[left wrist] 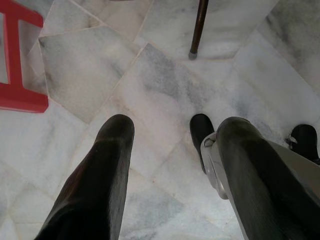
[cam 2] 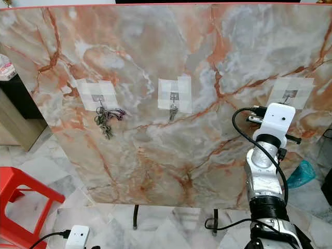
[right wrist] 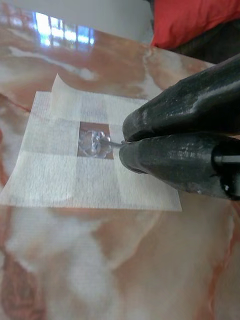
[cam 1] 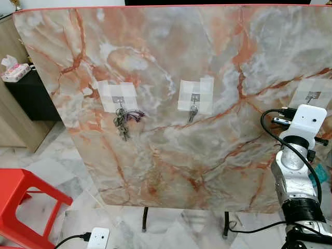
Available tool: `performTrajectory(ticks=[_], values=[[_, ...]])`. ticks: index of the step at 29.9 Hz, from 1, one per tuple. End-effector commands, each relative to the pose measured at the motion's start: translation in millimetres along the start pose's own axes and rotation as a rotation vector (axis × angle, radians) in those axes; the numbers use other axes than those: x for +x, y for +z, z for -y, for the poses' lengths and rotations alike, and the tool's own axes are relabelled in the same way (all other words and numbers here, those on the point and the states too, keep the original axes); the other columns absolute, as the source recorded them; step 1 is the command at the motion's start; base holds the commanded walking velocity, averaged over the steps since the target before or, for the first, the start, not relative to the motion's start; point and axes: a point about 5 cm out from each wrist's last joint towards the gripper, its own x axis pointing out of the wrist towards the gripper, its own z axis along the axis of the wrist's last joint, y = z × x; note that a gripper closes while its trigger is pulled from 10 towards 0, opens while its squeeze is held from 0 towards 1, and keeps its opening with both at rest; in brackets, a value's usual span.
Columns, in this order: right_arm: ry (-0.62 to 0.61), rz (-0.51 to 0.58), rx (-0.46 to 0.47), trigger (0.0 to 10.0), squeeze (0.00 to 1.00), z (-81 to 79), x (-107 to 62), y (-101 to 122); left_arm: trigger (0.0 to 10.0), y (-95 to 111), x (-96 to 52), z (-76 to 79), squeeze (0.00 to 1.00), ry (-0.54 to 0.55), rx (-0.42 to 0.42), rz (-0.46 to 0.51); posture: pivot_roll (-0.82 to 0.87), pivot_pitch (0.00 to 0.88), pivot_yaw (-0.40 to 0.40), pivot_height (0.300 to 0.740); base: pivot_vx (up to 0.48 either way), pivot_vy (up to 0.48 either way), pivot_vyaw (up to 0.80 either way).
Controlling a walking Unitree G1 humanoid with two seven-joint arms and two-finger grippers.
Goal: Hang keys on a hook
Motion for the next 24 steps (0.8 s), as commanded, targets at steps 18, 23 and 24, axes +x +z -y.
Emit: performTrajectory(ticks=[18, 23, 24], values=[[-0.056, 0.020, -0.031, 10.0, 0.00, 11.2, 9.8, 10.7, 10.0, -3.0, -1.1, -3.6, 0.00, 0.006, 0.003, -0.007, -0.03, 0.000, 0.022, 0.740, 0.000, 0.000, 0.00], [-0.043, 0.028, -0.051, 10.0, 0.00, 10.7, 12.8, 12.6, 10.0, -3.2, -1.1, -3.1, 0.00, 0.007, 0.004, -0.008, -0.03, 0.000, 0.020, 0.740, 0.000, 0.000, 0.00], [-0.040, 0.031, -0.056, 10.0, 0.00, 10.3, 13.0, 13.1, 10.0, -3.3, -1.1, -3.2, 0.00, 0.008, 0.004, -0.007, -0.03, 0.000, 0.020, 0.740, 0.000, 0.000, 0.00]])
